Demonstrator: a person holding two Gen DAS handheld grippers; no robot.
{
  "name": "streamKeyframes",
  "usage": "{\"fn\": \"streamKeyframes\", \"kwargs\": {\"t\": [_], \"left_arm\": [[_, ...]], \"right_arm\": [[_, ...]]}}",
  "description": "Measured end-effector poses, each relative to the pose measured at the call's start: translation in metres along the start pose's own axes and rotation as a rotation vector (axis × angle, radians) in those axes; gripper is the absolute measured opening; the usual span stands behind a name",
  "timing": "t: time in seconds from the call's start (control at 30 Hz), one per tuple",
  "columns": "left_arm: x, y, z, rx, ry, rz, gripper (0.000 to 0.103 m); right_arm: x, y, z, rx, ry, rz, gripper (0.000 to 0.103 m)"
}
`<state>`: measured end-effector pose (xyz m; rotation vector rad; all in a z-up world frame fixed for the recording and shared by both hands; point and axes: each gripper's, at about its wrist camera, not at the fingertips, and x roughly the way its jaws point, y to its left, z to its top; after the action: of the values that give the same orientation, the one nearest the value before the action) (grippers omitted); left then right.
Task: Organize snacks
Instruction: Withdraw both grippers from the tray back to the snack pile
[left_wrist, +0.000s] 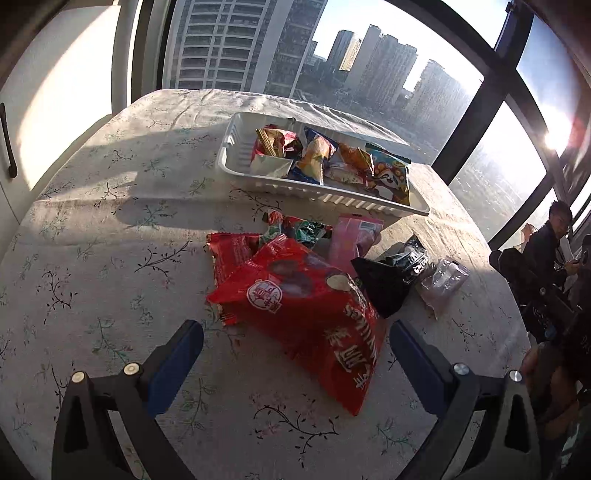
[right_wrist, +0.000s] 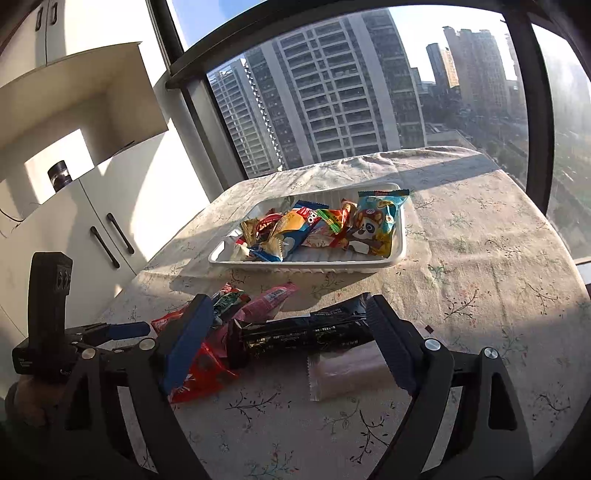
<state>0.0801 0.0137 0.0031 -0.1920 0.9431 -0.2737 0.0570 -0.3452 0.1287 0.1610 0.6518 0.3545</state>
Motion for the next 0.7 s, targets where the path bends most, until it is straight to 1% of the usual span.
{"fn": "streamKeyframes", "kwargs": {"t": [0.07, 0.17, 0.23, 0.33, 0.43, 0.5, 0.53, 0.57, 0.6, 0.63, 0.67, 0.7], "left_arm": [[0.004, -0.005, -0.003, -0.002, 0.003, 0.025, 0.103], [0.005, -0.013, -0.002, -0.007, -0.01, 0.033, 0.103], [0.007, -0.015, 0.002, -0.025, -0.022, 0.031, 0.103], [0.012, -0.017, 0.006, -0.058, -0.013, 0.035, 0.102], [0.02, -0.019, 0.008, -0.074, -0.01, 0.047, 0.101], [0.025, -0.019, 0.008, -0.094, -0.011, 0.029, 0.098], [0.028, -0.018, 0.009, -0.099, -0.006, 0.029, 0.091], [0.03, -0.018, 0.009, -0.099, 0.002, 0.031, 0.083], [0.031, -0.02, 0.009, -0.086, -0.008, 0.043, 0.081], [0.031, -0.02, 0.009, -0.079, -0.009, 0.045, 0.073], [0.033, -0.019, 0.01, -0.082, -0.005, 0.039, 0.07], [0.032, -0.018, 0.01, -0.082, -0.01, 0.037, 0.069]], "right_arm": [[-0.01, -0.004, -0.02, 0.039, 0.001, 0.009, 0.085], [-0.014, -0.007, -0.04, 0.053, 0.006, 0.013, 0.085], [-0.014, -0.01, -0.047, 0.07, 0.015, 0.016, 0.085], [-0.011, -0.014, -0.049, 0.09, 0.016, 0.022, 0.085], [-0.001, -0.017, -0.047, 0.112, 0.054, 0.014, 0.085], [0.002, -0.013, -0.048, 0.094, 0.067, 0.016, 0.085], [0.002, -0.01, -0.049, 0.076, 0.069, 0.01, 0.085], [0.003, -0.009, -0.049, 0.064, 0.068, 0.006, 0.085], [0.004, -0.008, -0.048, 0.063, 0.068, 0.003, 0.085], [0.005, -0.009, -0.048, 0.066, 0.071, 0.005, 0.085], [0.005, -0.01, -0.048, 0.072, 0.074, 0.009, 0.085], [0.006, -0.012, -0.048, 0.078, 0.077, 0.012, 0.085]]}}
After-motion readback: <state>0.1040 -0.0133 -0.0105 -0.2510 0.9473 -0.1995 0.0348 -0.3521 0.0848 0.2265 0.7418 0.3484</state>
